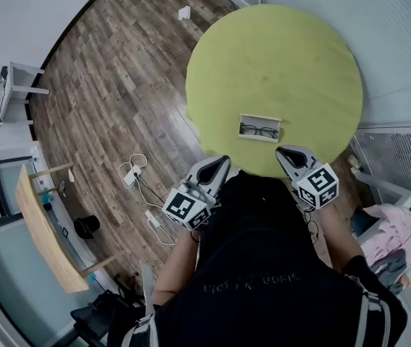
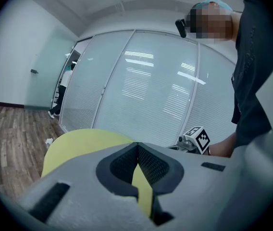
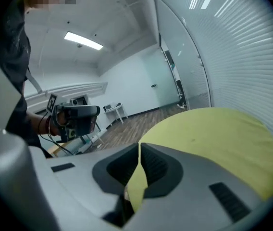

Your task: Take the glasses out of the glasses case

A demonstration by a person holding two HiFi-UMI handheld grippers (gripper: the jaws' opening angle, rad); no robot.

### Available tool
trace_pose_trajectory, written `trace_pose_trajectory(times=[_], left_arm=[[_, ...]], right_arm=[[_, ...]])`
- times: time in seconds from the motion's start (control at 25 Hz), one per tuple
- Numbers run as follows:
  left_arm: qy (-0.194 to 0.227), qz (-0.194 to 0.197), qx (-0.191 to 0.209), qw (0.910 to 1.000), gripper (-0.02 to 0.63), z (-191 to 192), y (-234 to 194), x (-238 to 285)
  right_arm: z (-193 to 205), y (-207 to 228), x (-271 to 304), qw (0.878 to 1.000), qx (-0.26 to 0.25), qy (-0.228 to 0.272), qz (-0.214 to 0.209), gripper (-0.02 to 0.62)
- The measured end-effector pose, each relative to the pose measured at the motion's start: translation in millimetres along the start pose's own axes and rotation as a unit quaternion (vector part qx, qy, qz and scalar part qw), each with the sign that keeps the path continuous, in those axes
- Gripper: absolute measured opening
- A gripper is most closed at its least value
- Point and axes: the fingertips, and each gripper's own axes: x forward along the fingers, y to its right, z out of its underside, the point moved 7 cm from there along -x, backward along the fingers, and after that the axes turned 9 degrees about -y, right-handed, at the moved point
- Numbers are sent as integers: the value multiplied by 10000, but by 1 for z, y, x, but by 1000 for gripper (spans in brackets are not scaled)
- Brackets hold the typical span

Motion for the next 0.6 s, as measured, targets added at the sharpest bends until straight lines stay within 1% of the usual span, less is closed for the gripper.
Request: trace_pose_trajectory(times=[0.24,0.4,0.6], left_arm=[[-165,119,111,9997,17,10,-10,9],[-199,85,56,9997,17,15,-22,8],[-184,39,-41,9998,17,19,-35,6]], right_arm=[[-1,5,26,9980,-403,-474,112,34],[1,10,48,9925,-777,-922,207,34],[6,23,71,9849,-1032,-1356,306,34]])
